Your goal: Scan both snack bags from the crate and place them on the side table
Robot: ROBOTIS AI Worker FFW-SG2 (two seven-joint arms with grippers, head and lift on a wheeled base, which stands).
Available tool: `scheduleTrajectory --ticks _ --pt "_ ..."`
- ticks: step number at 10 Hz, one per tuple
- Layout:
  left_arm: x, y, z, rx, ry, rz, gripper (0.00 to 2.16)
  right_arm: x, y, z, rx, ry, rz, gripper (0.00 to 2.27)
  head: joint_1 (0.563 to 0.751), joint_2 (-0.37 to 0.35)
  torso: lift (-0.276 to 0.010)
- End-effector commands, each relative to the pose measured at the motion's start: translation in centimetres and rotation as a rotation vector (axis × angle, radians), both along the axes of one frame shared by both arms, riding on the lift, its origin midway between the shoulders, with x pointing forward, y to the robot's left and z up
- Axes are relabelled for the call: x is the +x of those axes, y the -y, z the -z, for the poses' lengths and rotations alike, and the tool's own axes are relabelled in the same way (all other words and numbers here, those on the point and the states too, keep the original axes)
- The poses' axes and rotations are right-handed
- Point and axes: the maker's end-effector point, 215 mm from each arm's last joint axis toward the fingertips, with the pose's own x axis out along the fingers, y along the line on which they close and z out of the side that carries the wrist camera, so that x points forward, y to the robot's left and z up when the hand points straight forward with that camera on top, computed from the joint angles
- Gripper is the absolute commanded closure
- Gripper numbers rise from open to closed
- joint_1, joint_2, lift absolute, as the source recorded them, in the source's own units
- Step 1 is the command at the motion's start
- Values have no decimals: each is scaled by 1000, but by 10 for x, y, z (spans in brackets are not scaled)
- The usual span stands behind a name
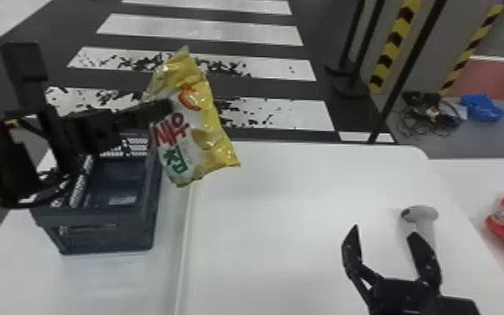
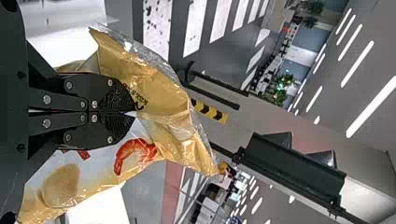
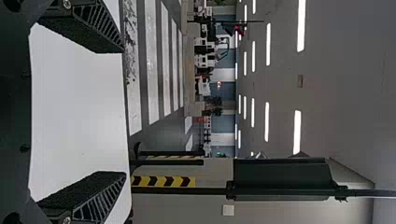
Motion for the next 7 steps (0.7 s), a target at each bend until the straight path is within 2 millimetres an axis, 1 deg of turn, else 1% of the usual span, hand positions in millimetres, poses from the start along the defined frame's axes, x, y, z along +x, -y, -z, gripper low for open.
scheduleTrajectory --ticks 1,2,4,5,7 --pt "-9 43 14 -57 -34 43 2138 0 -1 -3 3 5 -2 53 695 -138 -95" --pt "-12 63 31 -38 -49 65 2138 -1 -1 -4 3 6 -2 53 695 -172 -95" --pt "-17 96 70 14 -64 97 2138 -1 1 -8 0 16 4 53 695 -216 -95" --pt "-22 118 88 29 -63 111 2138 -2 4 -9 -1 16 8 53 695 -238 -95" --pt "-36 154 120 36 -47 114 2138 -1 5 -9 -2 16 9 53 695 -280 -95"
